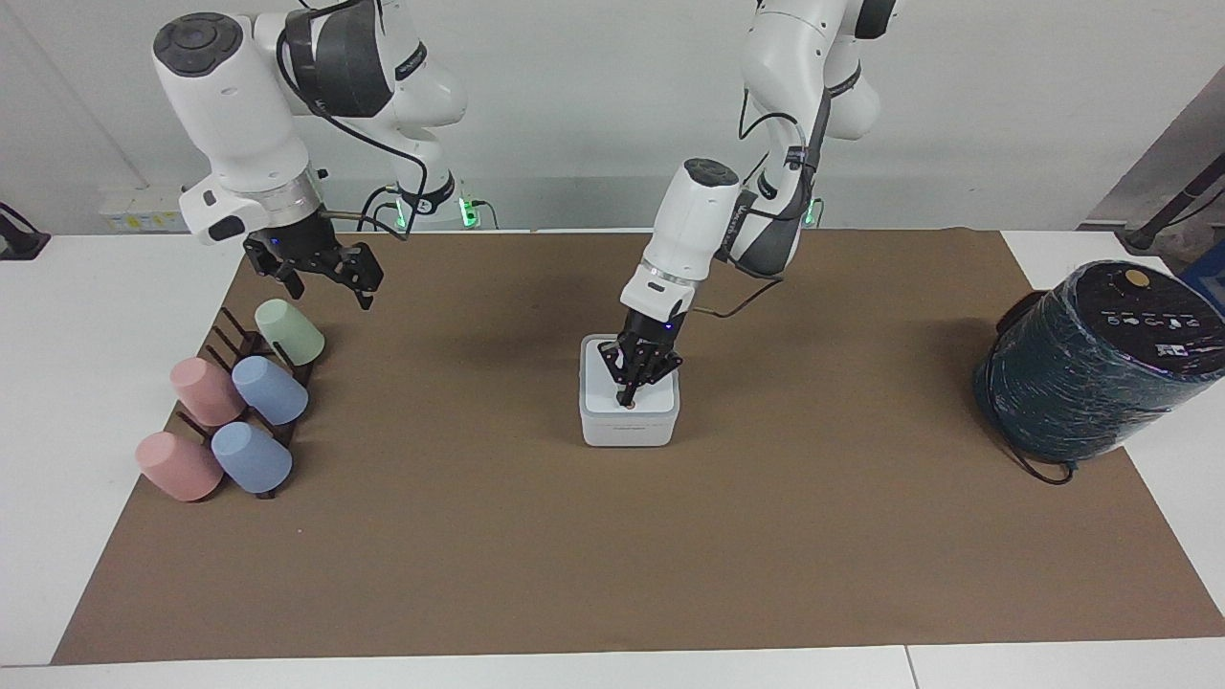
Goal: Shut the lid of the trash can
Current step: 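Push the lid down over the trash can opening with the left gripper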
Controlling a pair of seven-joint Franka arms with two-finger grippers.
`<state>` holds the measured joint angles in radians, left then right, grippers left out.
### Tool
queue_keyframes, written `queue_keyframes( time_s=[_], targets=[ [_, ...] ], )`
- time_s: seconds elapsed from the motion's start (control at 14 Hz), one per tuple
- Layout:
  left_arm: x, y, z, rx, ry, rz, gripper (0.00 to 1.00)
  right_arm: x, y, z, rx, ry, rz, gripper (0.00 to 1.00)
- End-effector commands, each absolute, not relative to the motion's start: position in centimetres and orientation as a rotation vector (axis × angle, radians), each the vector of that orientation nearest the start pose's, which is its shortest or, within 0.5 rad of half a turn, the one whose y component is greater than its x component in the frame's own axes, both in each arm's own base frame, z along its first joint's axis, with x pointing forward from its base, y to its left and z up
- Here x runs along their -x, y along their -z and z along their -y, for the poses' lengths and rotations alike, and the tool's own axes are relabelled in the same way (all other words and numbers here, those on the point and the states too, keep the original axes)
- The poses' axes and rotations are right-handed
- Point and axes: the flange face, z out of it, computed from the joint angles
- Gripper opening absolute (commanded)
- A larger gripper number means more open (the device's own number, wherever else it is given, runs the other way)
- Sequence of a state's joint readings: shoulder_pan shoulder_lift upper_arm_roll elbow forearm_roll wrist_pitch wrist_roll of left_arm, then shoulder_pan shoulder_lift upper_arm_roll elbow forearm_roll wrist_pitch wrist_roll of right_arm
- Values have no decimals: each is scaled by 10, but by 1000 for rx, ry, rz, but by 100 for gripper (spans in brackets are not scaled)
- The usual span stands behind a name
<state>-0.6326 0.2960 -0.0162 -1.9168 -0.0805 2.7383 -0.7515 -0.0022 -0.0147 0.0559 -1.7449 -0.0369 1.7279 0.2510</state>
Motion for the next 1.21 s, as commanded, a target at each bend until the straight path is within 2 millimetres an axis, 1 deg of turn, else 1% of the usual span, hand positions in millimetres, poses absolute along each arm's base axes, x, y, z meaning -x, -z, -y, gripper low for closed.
queue_keyframes(
  time_s=[0.0, 0.07, 0.14, 0.21, 0.29, 0.36, 0.5, 0.64, 0.71, 0.86, 1.07, 1.14],
  targets=[
    [-525, -367, 404, 3440, 577, 280, 6, -554, -563, -25, 3141, 7, -280, 100],
    [-526, -369, 404, 3440, 577, 285, 6, -554, -563, -25, 3141, 7, -280, 100],
    [-527, -376, 403, 3443, 587, 290, 6, -554, -563, -25, 3141, 7, -280, 100],
    [-532, -387, 400, 3444, 592, 301, 6, -554, -563, -24, 3141, 7, -280, 100],
    [-535, -403, 398, 3440, 573, 310, 4, -554, -563, -25, 3141, 7, -280, 100],
    [-544, -422, 392, 3427, 532, 326, 3, -554, -563, -25, 3141, 7, -280, 100],
    [-561, -459, 379, 3387, 395, 347, 3, -554, -563, -25, 3141, 7, -277, 100],
    [-574, -488, 356, 3350, 309, 336, 3, -554, -563, -25, 3141, 7, -280, 100],
    [-577, -500, 341, 3334, 279, 296, 3, -554, -563, -25, 3141, 7, -280, 100],
    [-582, -518, 301, 3299, 231, 199, 3, -554, -563, -25, 3141, 7, -280, 100],
    [-593, -541, 222, 3261, 169, 47, 3, -554, -563, -25, 3141, 7, -277, 100],
    [-594, -548, 199, 3251, 150, -14, 3, -554, -563, -25, 3141, 7, -277, 100]
  ],
)
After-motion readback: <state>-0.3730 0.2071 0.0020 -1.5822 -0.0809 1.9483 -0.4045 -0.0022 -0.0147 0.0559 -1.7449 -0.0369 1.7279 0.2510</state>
